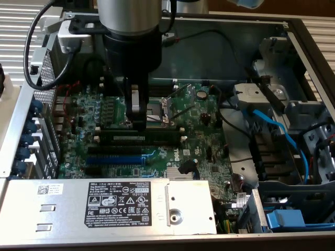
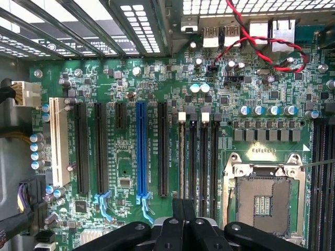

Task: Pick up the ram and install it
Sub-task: 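Insert the ram into the slot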

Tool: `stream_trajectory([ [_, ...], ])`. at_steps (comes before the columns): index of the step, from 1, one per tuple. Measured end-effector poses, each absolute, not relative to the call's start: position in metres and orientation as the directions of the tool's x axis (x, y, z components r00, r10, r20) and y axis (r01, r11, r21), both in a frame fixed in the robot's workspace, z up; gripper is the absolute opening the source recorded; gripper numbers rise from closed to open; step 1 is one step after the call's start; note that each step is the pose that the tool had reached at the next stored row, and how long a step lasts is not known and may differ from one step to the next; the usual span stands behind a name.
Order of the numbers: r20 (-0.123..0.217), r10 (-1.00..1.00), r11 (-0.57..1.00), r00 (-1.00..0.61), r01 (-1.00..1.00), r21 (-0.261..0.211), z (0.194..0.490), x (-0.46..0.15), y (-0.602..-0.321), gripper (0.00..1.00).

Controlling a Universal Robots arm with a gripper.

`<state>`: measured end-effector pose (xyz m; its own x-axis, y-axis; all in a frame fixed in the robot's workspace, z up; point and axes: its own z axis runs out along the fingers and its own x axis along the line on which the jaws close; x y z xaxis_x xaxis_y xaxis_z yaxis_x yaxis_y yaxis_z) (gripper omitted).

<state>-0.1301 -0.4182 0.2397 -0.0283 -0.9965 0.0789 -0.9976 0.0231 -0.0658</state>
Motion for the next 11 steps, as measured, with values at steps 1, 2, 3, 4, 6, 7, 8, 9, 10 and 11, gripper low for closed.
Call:
stream_trajectory([
  [1, 0.079, -0.996, 0.023, -0.028, -0.998, -0.065, 0.2393, -0.1301, -0.4183, 0.11],
  [2, 0.079, -0.997, 0.023, -0.028, -0.998, -0.066, 0.2387, -0.1300, -0.4182, 0.11],
  [3, 0.078, -0.997, 0.023, -0.028, -0.998, -0.066, 0.2380, -0.1299, -0.4182, 0.11],
  [4, 0.078, -0.997, 0.023, -0.028, -0.998, -0.065, 0.2378, -0.1297, -0.4183, 0.11],
  [6, 0.078, -0.997, 0.023, -0.028, -0.998, -0.065, 0.2377, -0.1296, -0.4182, 0.11],
  [7, 0.077, -0.997, 0.023, -0.028, -0.998, -0.065, 0.2376, -0.1296, -0.4181, 0.11],
  [8, 0.076, -0.997, 0.023, -0.028, -0.998, -0.065, 0.2376, -0.1296, -0.4181, 0.11],
  [9, 0.075, -0.997, 0.023, -0.028, -0.998, -0.065, 0.2375, -0.1295, -0.4181, 0.11],
  [10, 0.074, -0.997, 0.023, -0.028, -0.998, -0.065, 0.2374, -0.1295, -0.4181, 0.11],
  [11, 0.072, -0.997, 0.024, -0.028, -0.998, -0.065, 0.2373, -0.1296, -0.4182, 0.11],
])
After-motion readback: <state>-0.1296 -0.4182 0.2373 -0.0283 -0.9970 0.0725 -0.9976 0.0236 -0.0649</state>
